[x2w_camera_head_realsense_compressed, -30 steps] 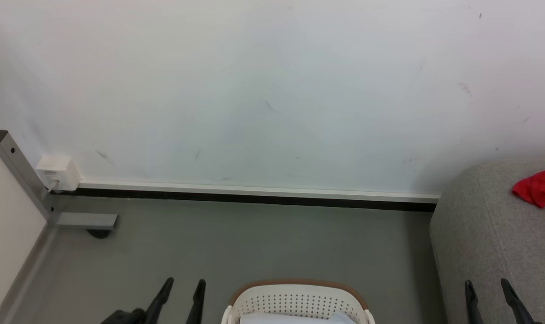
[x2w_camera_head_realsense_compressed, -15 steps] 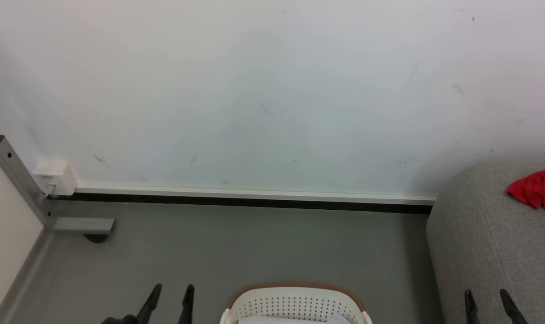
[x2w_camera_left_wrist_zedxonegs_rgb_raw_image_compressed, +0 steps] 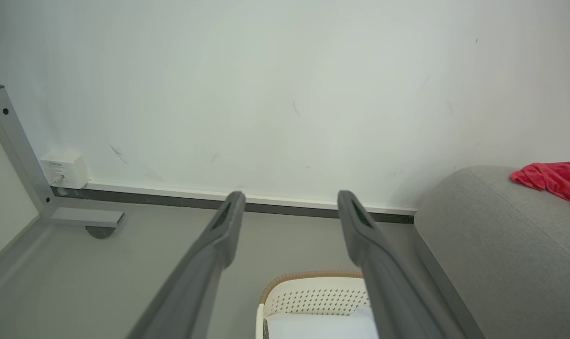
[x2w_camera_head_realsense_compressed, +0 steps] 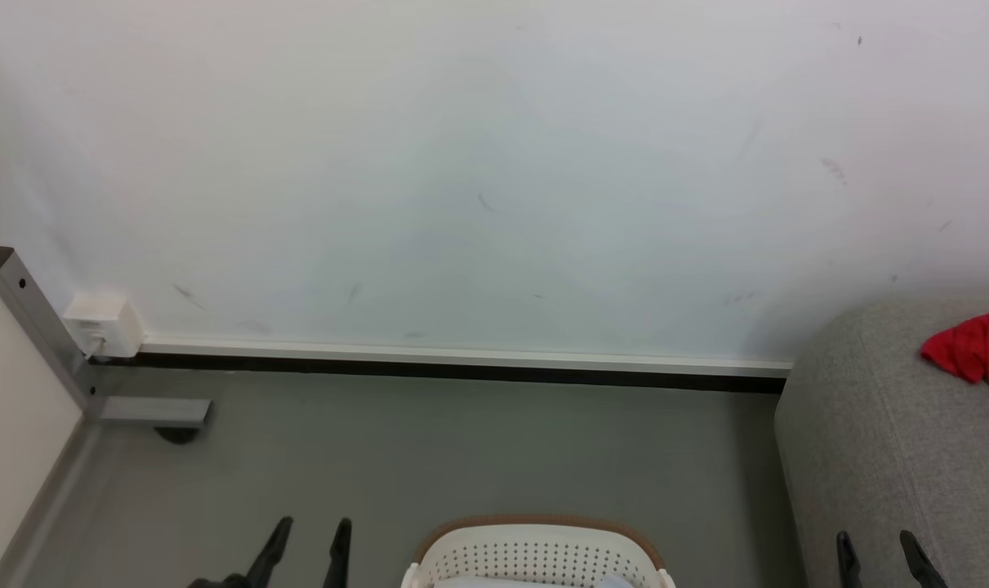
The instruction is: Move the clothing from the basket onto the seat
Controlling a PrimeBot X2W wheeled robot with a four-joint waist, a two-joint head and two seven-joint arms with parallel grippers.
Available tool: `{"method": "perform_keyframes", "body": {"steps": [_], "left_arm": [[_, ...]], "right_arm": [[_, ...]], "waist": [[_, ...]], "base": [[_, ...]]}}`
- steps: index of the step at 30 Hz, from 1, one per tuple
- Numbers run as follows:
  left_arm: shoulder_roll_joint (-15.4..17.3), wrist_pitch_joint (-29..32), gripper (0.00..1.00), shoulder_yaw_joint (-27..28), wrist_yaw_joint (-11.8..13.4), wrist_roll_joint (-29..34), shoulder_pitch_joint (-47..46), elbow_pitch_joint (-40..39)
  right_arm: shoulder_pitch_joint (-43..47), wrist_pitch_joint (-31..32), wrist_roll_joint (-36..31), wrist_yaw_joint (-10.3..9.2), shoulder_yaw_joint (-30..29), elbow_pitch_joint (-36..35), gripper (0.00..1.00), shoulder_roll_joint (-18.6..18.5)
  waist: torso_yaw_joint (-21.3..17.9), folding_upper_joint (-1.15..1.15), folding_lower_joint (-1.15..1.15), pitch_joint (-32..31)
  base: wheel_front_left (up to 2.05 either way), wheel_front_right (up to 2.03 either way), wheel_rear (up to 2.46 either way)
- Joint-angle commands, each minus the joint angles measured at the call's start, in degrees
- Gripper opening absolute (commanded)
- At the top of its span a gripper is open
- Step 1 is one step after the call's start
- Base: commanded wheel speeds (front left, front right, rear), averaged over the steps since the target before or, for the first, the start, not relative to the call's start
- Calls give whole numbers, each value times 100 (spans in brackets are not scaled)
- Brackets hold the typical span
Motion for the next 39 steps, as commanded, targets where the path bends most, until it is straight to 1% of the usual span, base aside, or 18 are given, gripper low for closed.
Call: {"method": "perform_keyframes", "body": {"steps": [1, 2, 5, 22, 34, 39], "left_arm": [[-5, -2, 100, 55, -17, 58, 71, -18], [-7, 0, 0, 40, 0, 7, 7, 9], [-16, 26, 0, 49, 4, -71, 41, 131], [-28, 510, 0, 305, -7, -1885, -171, 61], [-34, 789, 0, 449, -15, -2965, -295, 17], [-36, 876, 0, 495, -17, -3293, -330, 4]], "right_arm": [[37, -20, 18, -14, 5, 14, 100, -5], [2, 1, 1, 0, 4, 16, 0, 1], [2, 48, 66, 0, -12, 141, 0, 26], [-274, 518, 1918, -2, -76, 75, 0, 16], [-440, 794, 3016, -3, -114, 35, 0, 9], [-486, 881, 3349, -4, -127, 28, 0, 7]], "waist": [[2, 0, 0, -1], [1, 0, 0, -1], [-1, 0, 0, 0], [-70, 0, 0, 55], [-118, 0, 0, 93], [-135, 0, 0, 106]], "base": [[0, 0, 0], [0, 0, 0], [0, 0, 0], [0, 0, 0], [0, 0, 0], [0, 0, 0]]}}
